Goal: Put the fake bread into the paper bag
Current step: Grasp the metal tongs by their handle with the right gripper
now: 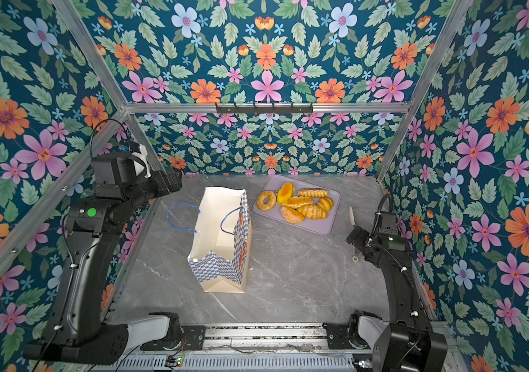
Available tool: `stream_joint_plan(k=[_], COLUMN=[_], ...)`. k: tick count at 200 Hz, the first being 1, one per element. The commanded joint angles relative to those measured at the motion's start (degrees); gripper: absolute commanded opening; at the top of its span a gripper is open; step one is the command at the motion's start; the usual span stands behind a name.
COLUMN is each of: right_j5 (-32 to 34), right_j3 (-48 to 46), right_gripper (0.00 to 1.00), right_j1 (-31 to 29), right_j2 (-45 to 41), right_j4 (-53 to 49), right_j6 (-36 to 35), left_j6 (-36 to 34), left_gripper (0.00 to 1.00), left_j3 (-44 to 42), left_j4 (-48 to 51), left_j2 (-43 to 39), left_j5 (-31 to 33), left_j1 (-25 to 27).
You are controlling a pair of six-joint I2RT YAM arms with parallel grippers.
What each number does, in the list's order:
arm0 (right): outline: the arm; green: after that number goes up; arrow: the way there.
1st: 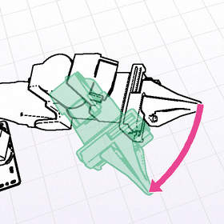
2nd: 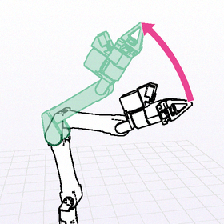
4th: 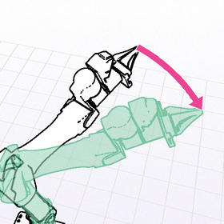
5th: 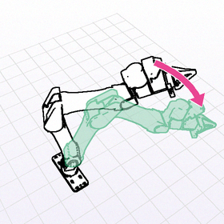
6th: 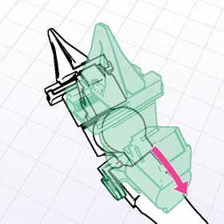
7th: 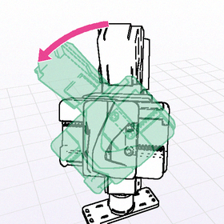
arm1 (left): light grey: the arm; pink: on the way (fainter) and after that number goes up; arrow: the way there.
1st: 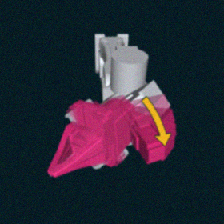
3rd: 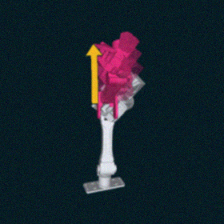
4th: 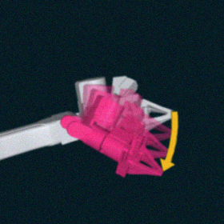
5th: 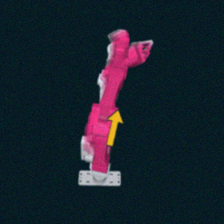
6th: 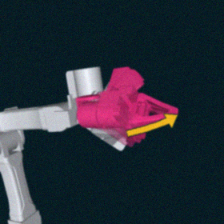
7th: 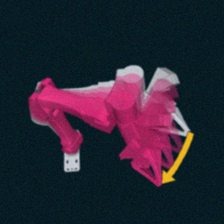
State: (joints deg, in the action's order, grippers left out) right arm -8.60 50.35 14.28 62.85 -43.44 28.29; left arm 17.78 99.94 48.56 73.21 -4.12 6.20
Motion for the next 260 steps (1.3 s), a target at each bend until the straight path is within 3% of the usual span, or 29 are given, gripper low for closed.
stream_joint_plan(k=[1, 40, 134, 187, 260], right_j5=[-1.42, 0.55, 3.73, 9.96, 10.45], right_j3=[-0.50, -0.17, 7.33, 12.23, 11.38], right_gripper=[0.97, 0.97, 0.90, 0.91, 0.91], right_j1=[2.07, 3.30, 2.62, -4.48, -4.62], right_j2=[1.81, 7.64, 22.74, 30.50, 34.59], right_j4=[0.80, 3.03, 5.69, 3.83, 5.02], right_j6=[-1.56, -3.47, -8.42, -10.98, -9.04], left_j6=[1.75, 3.01, 4.81, 4.17, 4.02], left_gripper=[1.00, 1.00, 1.00, 1.00, 1.00], left_j3=[-1.44, -7.70, -24.85, -26.51, -28.29], left_j4=[-3.50, -6.06, -11.99, -13.35, -14.71], left_j2=[1.32, -0.66, -10.21, -11.25, -12.00], left_j5=[-13.07, -19.36, -23.57, -24.62, -26.01], left_j1=[-4.01, -8.25, -8.57, -8.57, -8.57])
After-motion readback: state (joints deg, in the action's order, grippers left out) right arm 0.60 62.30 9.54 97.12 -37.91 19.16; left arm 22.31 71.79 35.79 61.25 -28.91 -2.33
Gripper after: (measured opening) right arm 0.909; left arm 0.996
